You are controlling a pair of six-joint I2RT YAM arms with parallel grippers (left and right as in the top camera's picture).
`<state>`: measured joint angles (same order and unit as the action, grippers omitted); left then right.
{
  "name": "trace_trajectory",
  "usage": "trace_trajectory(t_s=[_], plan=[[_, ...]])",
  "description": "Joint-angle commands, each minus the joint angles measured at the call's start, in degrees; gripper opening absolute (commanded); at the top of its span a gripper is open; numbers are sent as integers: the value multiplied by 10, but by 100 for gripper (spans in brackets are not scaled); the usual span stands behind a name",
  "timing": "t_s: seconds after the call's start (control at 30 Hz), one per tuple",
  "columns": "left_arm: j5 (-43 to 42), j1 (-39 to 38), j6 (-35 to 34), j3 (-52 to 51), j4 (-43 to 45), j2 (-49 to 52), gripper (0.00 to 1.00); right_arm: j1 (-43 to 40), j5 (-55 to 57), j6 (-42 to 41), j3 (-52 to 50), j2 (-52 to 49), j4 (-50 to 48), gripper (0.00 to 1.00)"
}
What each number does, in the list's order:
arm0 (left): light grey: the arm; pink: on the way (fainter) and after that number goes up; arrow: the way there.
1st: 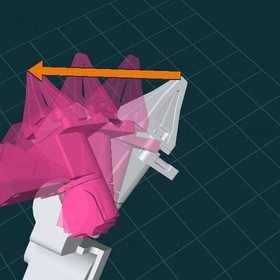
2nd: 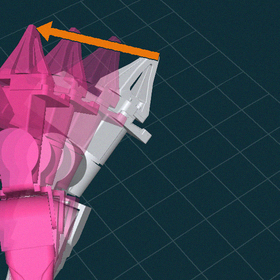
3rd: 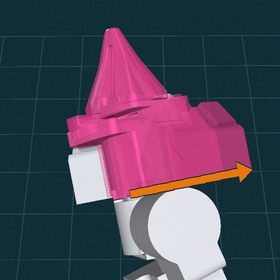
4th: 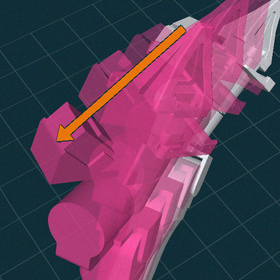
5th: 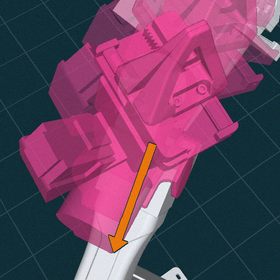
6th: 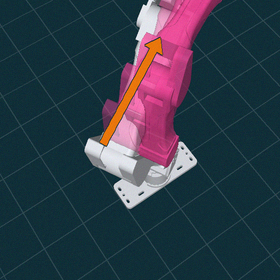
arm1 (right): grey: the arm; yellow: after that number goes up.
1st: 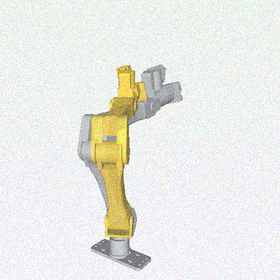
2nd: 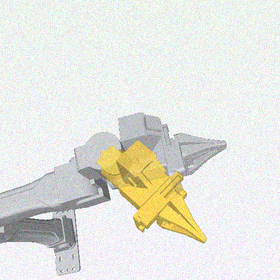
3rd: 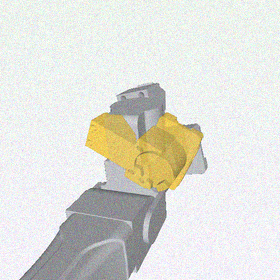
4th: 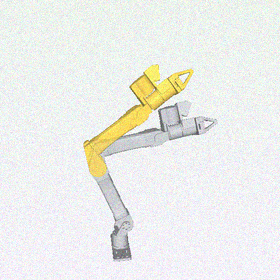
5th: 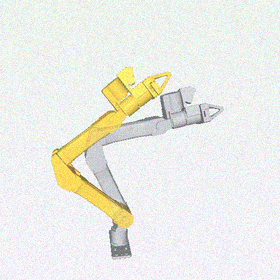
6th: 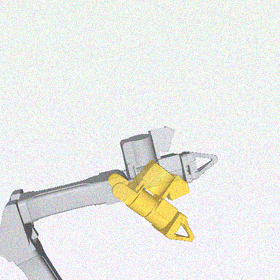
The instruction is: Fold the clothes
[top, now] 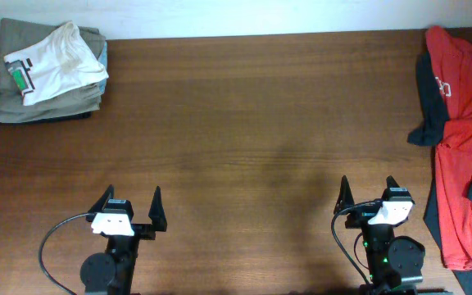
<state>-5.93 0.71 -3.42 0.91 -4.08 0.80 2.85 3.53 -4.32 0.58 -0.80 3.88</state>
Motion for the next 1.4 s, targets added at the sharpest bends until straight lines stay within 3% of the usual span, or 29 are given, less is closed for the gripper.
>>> trace_trajectory(t_s=[0.0,1.17,1.27,1.37], plan=[[2,-2,3,-4,-1,-2,99,5,-3,0,-3,6,6,99],[2,-2,3,-4,-1,-2,99,5,-3,0,-3,6,-3,99],[2,-2,3,-4,-1,-2,99,5,-29,-61,-3,6,-17,99],[2,-2,3,-4,-1,-2,99,5,-135,-165,-3,6,-13,99]])
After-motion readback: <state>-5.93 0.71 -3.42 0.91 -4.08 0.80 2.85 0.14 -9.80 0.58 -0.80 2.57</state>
